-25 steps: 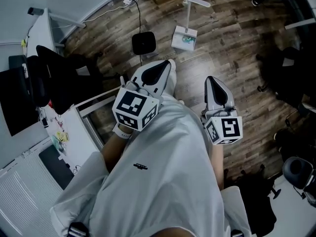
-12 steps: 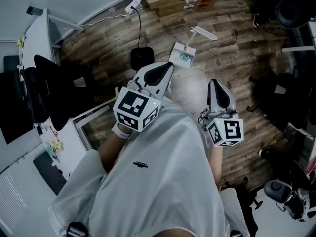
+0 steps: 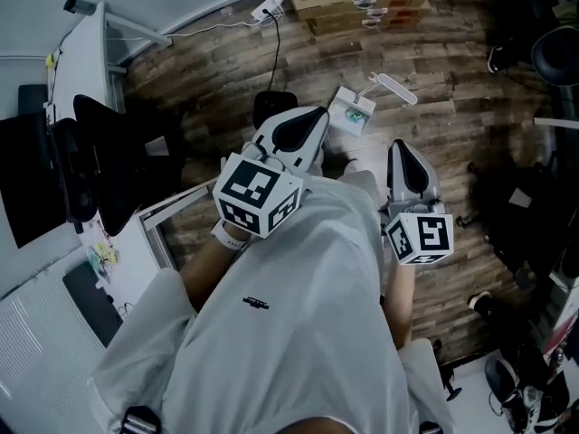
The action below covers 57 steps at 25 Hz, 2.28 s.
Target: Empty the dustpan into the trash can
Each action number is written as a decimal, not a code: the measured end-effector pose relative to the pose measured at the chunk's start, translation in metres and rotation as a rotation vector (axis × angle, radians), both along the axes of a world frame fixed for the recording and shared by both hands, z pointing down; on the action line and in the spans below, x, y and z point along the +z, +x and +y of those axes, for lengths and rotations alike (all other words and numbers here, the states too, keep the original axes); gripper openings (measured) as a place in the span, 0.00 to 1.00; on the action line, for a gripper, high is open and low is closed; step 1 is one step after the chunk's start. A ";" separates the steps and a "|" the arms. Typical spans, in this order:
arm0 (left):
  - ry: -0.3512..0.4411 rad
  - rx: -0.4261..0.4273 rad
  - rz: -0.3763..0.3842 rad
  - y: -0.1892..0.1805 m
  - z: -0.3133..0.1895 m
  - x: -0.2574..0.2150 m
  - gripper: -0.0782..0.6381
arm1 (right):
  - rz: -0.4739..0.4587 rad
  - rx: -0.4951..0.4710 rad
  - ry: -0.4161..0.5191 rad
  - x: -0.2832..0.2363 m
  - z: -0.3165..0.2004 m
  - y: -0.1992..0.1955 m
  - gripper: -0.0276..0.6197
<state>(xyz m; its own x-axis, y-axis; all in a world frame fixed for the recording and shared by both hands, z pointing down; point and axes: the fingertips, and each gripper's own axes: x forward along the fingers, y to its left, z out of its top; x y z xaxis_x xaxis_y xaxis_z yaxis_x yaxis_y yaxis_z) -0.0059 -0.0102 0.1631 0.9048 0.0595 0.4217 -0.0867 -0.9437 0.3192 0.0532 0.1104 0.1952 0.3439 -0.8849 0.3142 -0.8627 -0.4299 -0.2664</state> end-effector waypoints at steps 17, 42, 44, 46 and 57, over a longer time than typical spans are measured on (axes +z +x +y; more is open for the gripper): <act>-0.012 -0.234 -0.109 0.032 0.009 0.037 0.11 | 0.021 -0.285 -0.109 0.028 -0.015 0.082 0.06; -0.066 -0.319 -0.247 0.083 0.004 0.153 0.11 | -0.021 -0.621 -0.328 0.169 -0.081 0.122 0.34; -0.076 -0.324 -0.250 0.085 0.001 0.165 0.11 | -0.003 -0.642 -0.352 0.182 -0.087 0.124 0.34; -0.096 -0.332 -0.252 0.088 0.002 0.175 0.11 | 0.019 -0.678 -0.397 0.195 -0.091 0.123 0.34; -0.155 -0.370 -0.253 0.090 -0.009 0.233 0.11 | 0.086 -0.799 -0.589 0.260 -0.109 0.118 0.37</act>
